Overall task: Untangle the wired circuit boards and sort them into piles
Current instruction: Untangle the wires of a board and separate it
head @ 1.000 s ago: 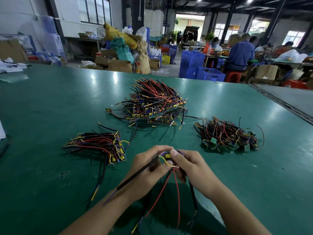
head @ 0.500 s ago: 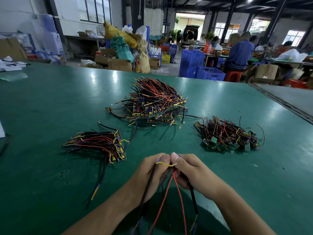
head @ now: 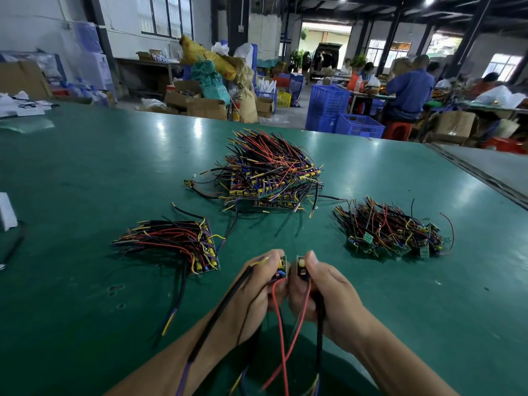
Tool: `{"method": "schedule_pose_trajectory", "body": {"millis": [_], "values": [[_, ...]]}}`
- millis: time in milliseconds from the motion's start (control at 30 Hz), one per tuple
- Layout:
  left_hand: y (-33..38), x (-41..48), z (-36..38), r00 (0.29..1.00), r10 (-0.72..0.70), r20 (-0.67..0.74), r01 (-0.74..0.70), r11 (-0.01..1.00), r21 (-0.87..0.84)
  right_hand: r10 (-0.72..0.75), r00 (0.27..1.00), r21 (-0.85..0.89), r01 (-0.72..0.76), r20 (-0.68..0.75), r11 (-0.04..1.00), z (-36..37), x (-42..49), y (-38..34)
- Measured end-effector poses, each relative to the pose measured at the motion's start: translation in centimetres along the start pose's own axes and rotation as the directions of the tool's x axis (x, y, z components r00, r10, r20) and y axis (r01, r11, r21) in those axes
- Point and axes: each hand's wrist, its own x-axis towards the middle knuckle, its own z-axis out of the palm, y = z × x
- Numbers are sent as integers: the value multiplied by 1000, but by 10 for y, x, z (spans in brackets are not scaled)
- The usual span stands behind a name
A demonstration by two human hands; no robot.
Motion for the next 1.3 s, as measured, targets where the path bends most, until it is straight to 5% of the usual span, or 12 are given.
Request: {"method": "schedule_pose_trajectory", "body": {"millis": [100,267,333,433,633,833,967,1133,1300], "values": [[-2,5,5,998,-54,-25,53,998,-29,-1,1000,-8,1,-5,1000,-1,2,0],[3,13,-4,999,-46,-18,49,976,211,27,995,-119,-38,-95,992,-7,6,0],[7,14,-4,996,22,-81,5,947,322,61,992,-58,-68,-110,996,-12,8,-2],[4,10,-10,980,197,19,-191,914,359,17,987,-14,-19,-159,1000,-20,11,-5],[-14,24,-28,941,320,-109,-215,815,538,101,969,280,-35,-225,959,-18,17,1],[-12,23,-22,966,251,-60,-187,842,506,104,935,321,11,-340,947,-7,23,9],[-7,20,-17,987,147,-69,-120,947,297,25,918,166,45,-395,985,-11,23,11],[-14,20,-14,974,222,-53,-186,907,377,13,928,159,50,-373,986,-6,25,16],[-24,19,-11,924,378,-49,-320,838,441,38,952,337,69,-303,939,6,27,22]]}}
